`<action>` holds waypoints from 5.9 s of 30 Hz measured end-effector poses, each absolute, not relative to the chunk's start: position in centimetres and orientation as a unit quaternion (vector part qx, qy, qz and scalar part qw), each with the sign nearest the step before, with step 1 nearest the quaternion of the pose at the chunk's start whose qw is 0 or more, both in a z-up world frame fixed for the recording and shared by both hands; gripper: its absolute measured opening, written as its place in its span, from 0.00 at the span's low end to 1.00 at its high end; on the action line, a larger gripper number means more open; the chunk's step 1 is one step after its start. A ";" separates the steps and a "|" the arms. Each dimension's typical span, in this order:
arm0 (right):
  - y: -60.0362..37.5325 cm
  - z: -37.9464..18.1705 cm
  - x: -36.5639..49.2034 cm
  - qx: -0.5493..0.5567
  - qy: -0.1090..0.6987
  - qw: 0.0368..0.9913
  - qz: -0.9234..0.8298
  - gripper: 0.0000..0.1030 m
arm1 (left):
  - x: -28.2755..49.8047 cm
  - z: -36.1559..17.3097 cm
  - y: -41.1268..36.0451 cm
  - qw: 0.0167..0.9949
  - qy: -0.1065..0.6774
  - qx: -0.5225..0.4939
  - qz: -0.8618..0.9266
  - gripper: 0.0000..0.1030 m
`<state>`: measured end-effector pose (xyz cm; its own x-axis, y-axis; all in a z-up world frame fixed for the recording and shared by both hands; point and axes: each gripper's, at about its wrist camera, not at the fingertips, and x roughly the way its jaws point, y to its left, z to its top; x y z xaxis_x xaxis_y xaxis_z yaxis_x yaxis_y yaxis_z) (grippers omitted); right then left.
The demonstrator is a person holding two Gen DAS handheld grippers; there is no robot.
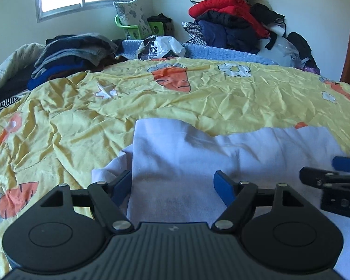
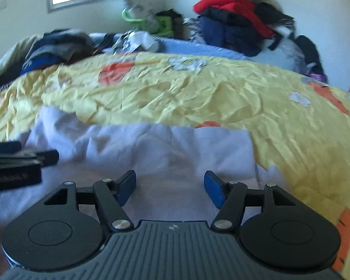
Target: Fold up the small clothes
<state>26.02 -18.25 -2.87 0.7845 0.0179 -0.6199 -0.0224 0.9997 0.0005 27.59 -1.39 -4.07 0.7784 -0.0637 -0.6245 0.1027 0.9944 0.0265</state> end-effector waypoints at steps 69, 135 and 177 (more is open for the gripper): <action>-15.7 -6.1 10.9 -0.017 0.310 0.950 0.041 0.99 | 14.3 -7.3 1.1 0.946 0.321 -0.009 -0.036 0.98; 3.6 -6.1 11.4 -0.282 0.197 0.931 0.122 0.11 | 34.6 -6.0 8.8 0.890 0.378 -0.160 -0.200 0.11; -22.4 -1.8 6.6 0.158 0.172 0.972 0.023 0.08 | 29.4 1.8 -15.1 0.933 0.306 -0.006 -0.186 0.09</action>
